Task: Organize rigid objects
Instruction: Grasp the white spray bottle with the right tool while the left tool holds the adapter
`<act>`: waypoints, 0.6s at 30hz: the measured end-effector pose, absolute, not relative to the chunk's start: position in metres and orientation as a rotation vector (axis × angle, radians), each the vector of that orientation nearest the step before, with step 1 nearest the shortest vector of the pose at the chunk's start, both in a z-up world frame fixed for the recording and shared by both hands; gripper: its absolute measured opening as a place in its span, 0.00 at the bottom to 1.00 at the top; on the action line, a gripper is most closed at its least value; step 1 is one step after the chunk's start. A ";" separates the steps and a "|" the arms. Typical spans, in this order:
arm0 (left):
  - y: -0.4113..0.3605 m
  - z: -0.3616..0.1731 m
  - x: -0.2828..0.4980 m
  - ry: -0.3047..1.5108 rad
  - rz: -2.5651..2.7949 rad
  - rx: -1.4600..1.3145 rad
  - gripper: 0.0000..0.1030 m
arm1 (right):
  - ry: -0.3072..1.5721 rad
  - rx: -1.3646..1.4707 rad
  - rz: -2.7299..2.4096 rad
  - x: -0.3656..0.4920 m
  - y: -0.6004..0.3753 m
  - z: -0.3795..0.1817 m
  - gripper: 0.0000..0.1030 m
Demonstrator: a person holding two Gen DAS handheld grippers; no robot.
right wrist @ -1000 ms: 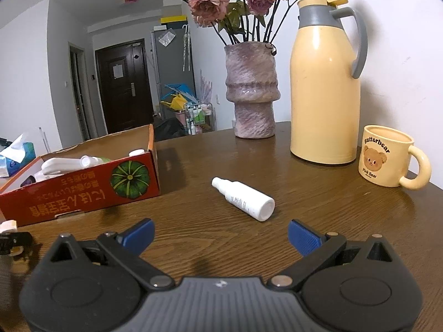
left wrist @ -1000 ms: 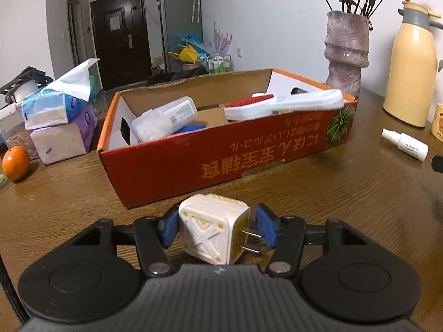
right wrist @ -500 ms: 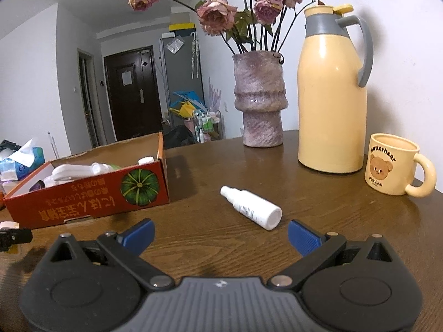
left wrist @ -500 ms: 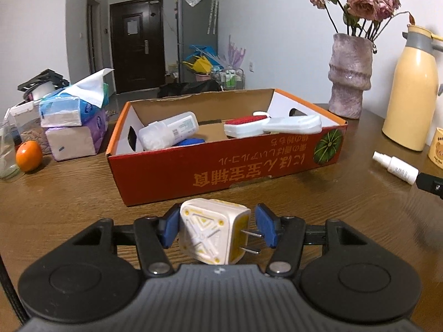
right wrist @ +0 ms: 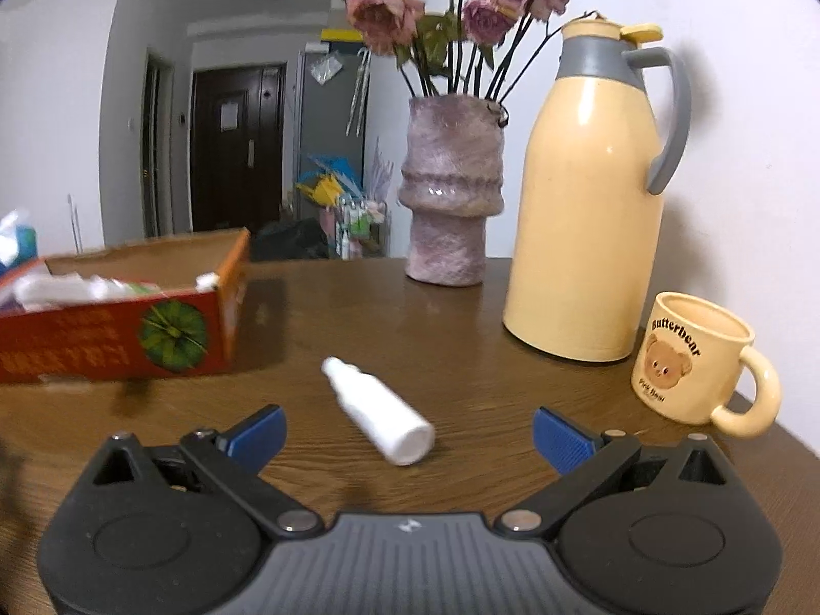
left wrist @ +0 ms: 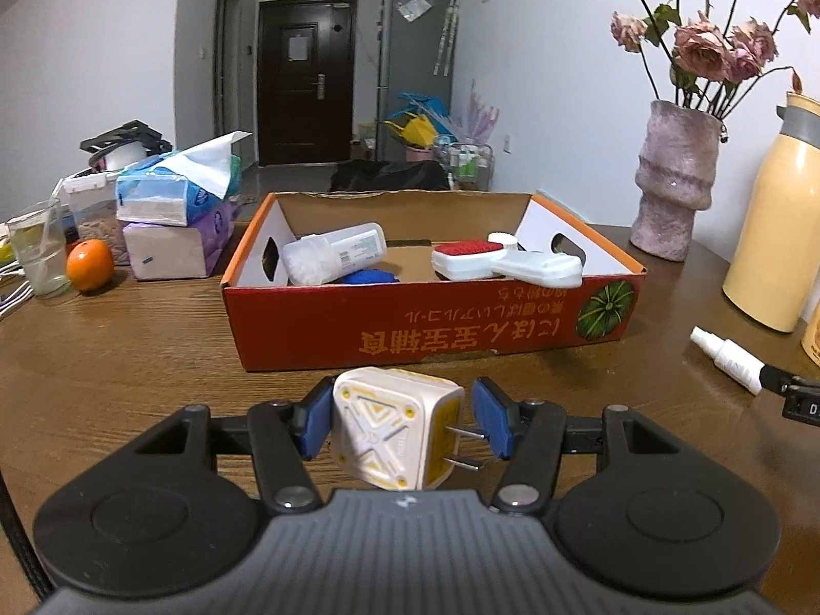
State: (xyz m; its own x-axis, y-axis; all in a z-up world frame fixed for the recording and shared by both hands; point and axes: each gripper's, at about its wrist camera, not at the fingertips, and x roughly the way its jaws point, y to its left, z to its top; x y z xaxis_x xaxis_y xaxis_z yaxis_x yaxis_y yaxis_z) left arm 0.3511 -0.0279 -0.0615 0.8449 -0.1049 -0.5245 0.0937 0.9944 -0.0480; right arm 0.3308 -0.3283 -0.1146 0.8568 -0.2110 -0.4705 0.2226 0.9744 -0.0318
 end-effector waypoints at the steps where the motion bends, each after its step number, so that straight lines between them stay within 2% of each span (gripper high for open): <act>1: -0.030 -0.061 0.351 0.553 -0.096 -0.024 0.57 | 0.506 0.014 -0.223 0.335 -0.333 -0.116 0.98; 11: -0.046 -0.060 0.353 0.556 -0.046 -0.046 0.57 | 0.616 -0.045 -0.111 0.374 -0.344 -0.127 0.83; 13: -0.048 -0.060 0.354 0.556 -0.041 -0.048 0.57 | 0.628 -0.048 -0.093 0.383 -0.344 -0.129 0.72; 18: -0.051 -0.062 0.357 0.559 -0.032 -0.055 0.57 | 0.672 -0.018 -0.052 0.401 -0.348 -0.134 0.63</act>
